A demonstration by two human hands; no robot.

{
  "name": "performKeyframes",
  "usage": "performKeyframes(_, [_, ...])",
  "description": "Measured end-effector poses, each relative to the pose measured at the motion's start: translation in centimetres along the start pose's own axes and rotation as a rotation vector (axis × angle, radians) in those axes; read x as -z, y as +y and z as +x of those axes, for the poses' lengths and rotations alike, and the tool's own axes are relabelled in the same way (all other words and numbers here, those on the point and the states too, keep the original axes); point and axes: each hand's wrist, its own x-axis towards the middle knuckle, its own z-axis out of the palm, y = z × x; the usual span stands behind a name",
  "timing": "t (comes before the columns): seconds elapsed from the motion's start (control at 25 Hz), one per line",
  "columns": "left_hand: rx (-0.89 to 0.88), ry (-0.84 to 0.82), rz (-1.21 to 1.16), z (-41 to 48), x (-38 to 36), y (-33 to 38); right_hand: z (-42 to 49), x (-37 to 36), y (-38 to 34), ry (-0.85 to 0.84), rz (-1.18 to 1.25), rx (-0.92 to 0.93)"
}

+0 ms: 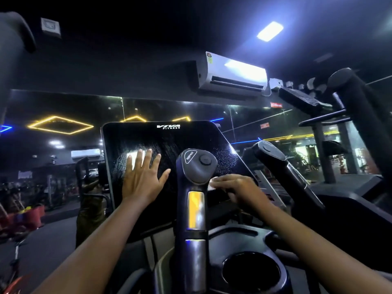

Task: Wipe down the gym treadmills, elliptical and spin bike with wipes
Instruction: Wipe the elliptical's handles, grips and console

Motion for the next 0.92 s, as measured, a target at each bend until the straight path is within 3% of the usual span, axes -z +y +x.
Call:
performKeyframes(0.12, [-0.005,-0.004,-0.020,0.0,0.0,0.1,0.1,-1.9,-3.0,-0.114,-0.003,0.109])
performKeyframes(0.2, [-0.006,-0.010,-0.022,-0.2,0.0,0.2,-1.3,-2.3,-1.9,-0.094,0.024,0.037])
performKeyframes(0.4, [0.003,0.002,-0.009,0.0,-0.1,0.2,-3.3,-0.7,1.2,0.004,-0.040,-0.199])
performKeyframes(0.48, [0.007,0.010,-0.024,-0.1,-0.1,0.3,-1.8,-0.3,1.5,0.090,-0.108,-0.236])
performKeyframes(0.64, [0.026,-0.007,-0.041,0.7,-0.1,-0.1,4.6,0.0,0.1,0.261,0.000,-0.308])
performKeyframes(0.72, [0.017,0.028,-0.030,2.1,0.4,-0.2,6.3,0.7,-2.6,0.190,0.125,-0.310])
performKeyframes(0.8, [-0.013,0.054,-0.014,3.3,0.5,-0.2,6.9,0.3,-5.0,-0.025,0.230,-0.288])
performKeyframes(0.92, [-0.059,0.030,-0.027,4.4,-0.6,-0.3,7.5,-0.9,-5.1,0.000,0.126,-0.188])
